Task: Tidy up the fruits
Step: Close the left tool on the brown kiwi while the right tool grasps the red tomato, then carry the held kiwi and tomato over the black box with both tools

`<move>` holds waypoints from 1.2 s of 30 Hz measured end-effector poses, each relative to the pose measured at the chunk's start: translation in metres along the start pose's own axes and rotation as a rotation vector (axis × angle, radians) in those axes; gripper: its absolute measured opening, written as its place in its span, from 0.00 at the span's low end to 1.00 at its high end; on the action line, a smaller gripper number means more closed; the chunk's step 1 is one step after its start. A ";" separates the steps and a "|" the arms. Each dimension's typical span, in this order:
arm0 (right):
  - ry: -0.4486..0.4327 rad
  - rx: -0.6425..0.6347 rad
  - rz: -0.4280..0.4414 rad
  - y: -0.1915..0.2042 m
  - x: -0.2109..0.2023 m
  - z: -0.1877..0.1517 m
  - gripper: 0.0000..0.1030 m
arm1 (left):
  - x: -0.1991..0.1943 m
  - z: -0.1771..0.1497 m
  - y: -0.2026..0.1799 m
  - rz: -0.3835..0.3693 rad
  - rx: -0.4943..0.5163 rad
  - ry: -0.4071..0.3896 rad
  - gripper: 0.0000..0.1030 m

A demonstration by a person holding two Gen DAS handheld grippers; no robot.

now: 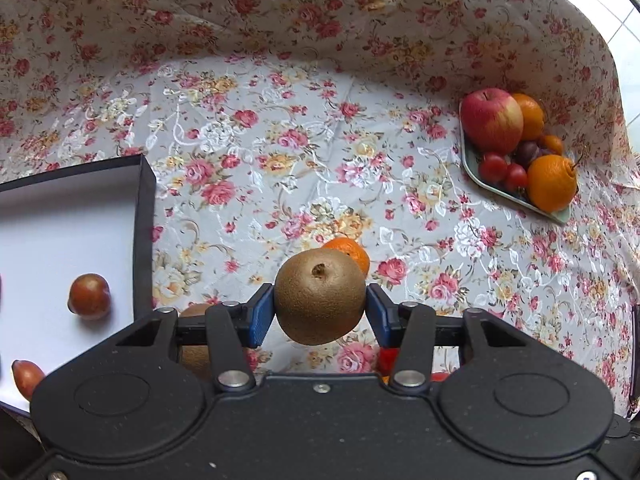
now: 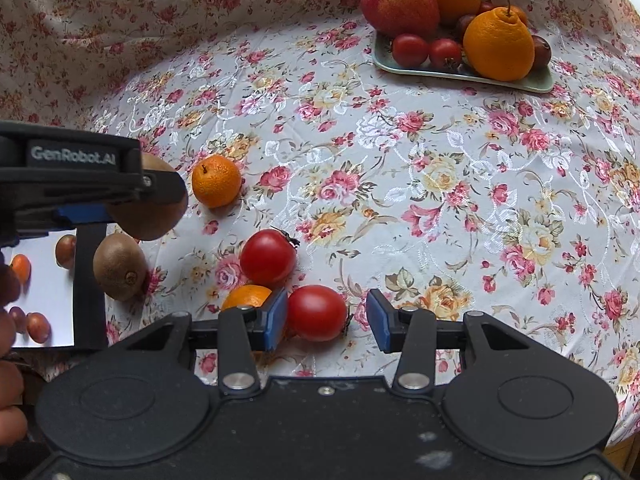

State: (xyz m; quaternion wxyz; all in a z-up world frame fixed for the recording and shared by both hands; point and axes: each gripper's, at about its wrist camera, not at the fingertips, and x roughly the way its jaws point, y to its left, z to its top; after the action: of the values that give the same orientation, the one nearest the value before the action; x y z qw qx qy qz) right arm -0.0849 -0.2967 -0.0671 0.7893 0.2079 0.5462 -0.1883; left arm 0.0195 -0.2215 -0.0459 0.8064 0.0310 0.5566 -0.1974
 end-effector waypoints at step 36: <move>-0.120 -0.091 0.181 0.115 -0.030 0.028 0.36 | -0.064 -0.001 0.176 0.202 -0.344 -0.125 0.53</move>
State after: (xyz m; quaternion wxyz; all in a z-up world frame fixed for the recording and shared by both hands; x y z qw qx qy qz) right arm -0.0123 -0.2128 -0.0162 0.8430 0.2085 0.4849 -0.1034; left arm 0.0614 -0.0406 -0.0178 0.8484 -0.0639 0.5252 -0.0189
